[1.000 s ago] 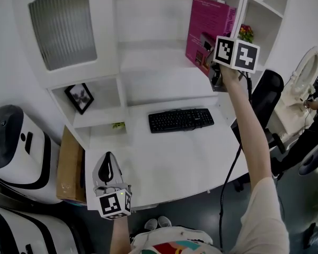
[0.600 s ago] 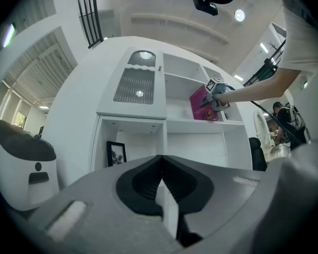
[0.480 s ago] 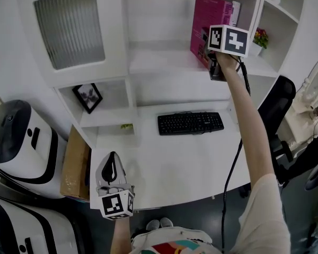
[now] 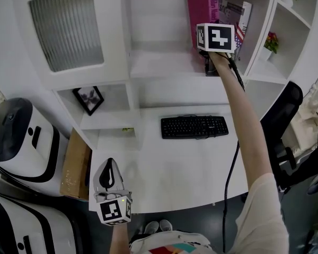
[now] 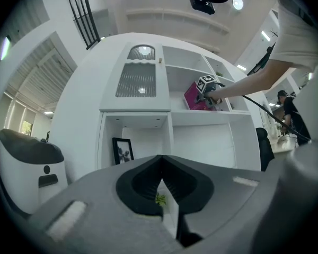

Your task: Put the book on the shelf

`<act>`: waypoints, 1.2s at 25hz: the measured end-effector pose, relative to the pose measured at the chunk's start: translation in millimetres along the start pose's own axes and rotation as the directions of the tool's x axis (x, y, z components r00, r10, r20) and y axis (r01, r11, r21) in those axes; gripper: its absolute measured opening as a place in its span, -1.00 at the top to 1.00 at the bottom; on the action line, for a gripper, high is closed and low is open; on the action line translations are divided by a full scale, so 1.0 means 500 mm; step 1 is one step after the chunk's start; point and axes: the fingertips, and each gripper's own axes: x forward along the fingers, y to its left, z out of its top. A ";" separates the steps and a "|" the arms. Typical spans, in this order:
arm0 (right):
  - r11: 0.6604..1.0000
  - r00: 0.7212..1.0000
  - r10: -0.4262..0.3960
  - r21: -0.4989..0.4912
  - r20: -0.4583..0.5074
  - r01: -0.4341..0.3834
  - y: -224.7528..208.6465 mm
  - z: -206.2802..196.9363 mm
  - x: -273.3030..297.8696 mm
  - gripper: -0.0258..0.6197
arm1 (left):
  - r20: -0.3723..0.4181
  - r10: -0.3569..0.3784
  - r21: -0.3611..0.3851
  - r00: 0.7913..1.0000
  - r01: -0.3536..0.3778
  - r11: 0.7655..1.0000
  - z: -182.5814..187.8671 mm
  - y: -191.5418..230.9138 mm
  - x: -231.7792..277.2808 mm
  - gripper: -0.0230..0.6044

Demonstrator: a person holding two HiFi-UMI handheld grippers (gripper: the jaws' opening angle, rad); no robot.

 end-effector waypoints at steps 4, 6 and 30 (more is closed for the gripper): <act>1.000 1.000 0.000 0.017 0.006 0.000 -0.010 0.000 0.034 0.46 | -0.021 0.032 0.010 0.999 -0.031 0.999 -0.008 0.019 0.003 0.93; 0.999 1.000 -0.001 0.039 0.009 0.001 -0.018 -0.001 0.048 0.46 | -0.034 0.045 0.011 0.998 -0.044 0.999 -0.008 0.025 0.006 0.93; 0.989 0.999 0.022 0.144 0.036 -0.027 -0.046 -0.026 0.077 0.48 | -0.051 0.032 0.035 0.998 -0.030 0.999 -0.016 0.011 0.010 0.93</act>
